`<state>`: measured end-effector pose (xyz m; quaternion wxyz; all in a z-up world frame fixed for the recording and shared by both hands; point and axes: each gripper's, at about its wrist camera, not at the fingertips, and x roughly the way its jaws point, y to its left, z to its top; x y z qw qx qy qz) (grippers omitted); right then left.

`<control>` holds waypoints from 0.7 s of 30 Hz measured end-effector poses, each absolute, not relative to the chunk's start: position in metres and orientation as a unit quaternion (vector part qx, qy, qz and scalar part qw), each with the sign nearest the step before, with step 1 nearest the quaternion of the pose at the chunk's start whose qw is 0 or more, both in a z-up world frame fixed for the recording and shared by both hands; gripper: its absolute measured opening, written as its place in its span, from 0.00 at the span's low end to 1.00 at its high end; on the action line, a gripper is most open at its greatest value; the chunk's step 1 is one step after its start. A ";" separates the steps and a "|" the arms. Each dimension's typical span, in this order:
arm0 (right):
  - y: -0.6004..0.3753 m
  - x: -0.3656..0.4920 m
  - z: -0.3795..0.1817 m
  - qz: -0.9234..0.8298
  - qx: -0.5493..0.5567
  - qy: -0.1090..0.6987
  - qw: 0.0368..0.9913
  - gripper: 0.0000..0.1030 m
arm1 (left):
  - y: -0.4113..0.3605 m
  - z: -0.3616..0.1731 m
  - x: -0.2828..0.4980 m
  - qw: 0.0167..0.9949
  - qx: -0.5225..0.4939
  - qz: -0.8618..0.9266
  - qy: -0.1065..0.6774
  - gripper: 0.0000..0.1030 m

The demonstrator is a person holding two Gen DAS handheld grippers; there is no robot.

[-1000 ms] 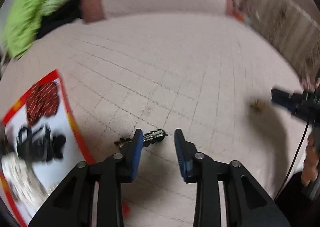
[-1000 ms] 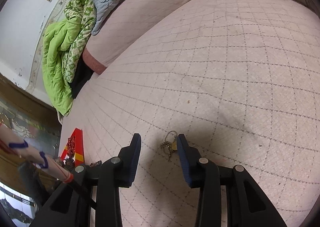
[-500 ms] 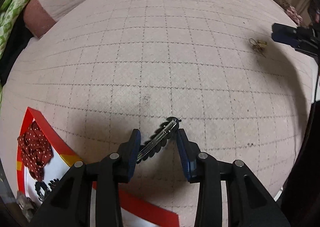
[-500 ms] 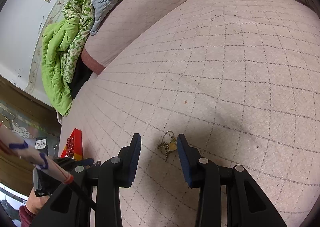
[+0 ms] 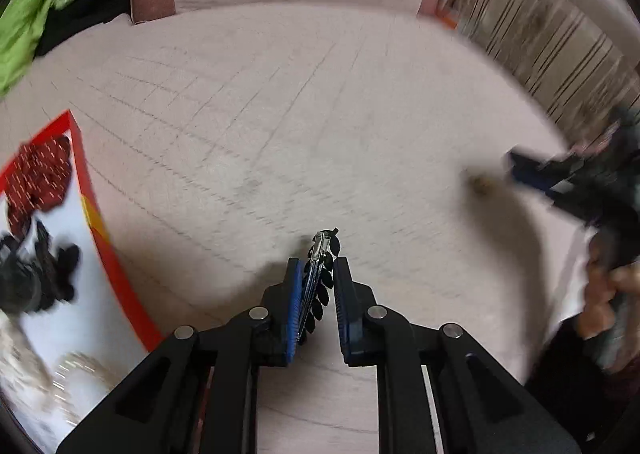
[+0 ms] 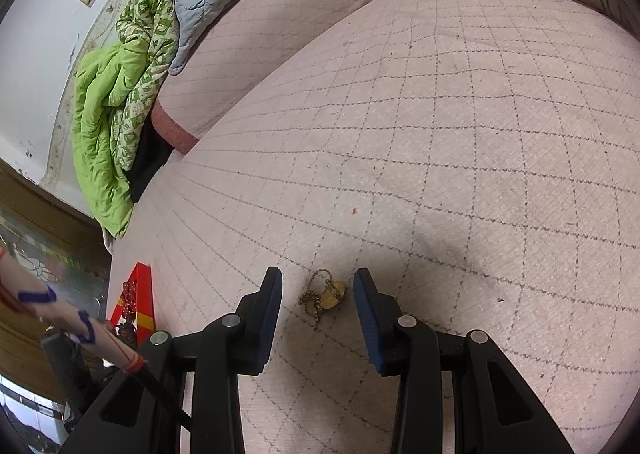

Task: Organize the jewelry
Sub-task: 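Grasp the black barrette with left gripper while right gripper grasps gold charm, then carry the barrette and charm into the tray and open both grippers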

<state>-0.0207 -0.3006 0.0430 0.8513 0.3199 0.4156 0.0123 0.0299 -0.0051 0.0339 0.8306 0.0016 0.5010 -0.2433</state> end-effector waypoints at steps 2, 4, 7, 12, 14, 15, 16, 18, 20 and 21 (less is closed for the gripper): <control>-0.300 -0.019 0.042 0.011 0.315 0.419 0.852 0.40 | -0.003 0.039 0.020 0.843 -0.017 -0.250 0.475 0.15; -0.298 -0.017 0.041 0.009 0.309 0.423 0.852 0.40 | -0.002 0.040 0.013 0.850 -0.022 -0.256 0.459 0.15; -0.290 -0.010 0.037 0.008 0.289 0.434 0.853 0.40 | -0.017 0.046 0.005 0.861 -0.005 -0.257 0.438 0.15; -0.272 0.002 0.030 0.007 0.243 0.457 0.855 0.40 | -0.013 0.043 0.006 0.858 -0.016 -0.262 0.441 0.15; -0.263 0.005 0.032 -0.004 0.206 0.458 0.865 0.38 | -0.009 0.041 0.004 0.857 -0.019 -0.263 0.443 0.15; -0.258 0.007 0.032 -0.010 0.180 0.460 0.869 0.33 | -0.007 0.040 0.005 0.856 -0.019 -0.265 0.443 0.15; -0.254 0.009 0.031 -0.017 0.159 0.463 0.872 0.30 | -0.006 0.039 0.003 0.856 -0.018 -0.266 0.444 0.15; -0.244 0.009 0.032 -0.025 0.107 0.465 0.878 0.25 | -0.003 0.040 0.002 0.857 -0.020 -0.267 0.440 0.15; -0.236 0.009 0.032 -0.027 0.070 0.467 0.881 0.20 | -0.002 0.040 0.001 0.858 -0.023 -0.268 0.437 0.15; -0.233 0.008 0.032 -0.029 0.054 0.467 0.882 0.20 | -0.001 0.040 0.001 0.860 -0.023 -0.267 0.435 0.15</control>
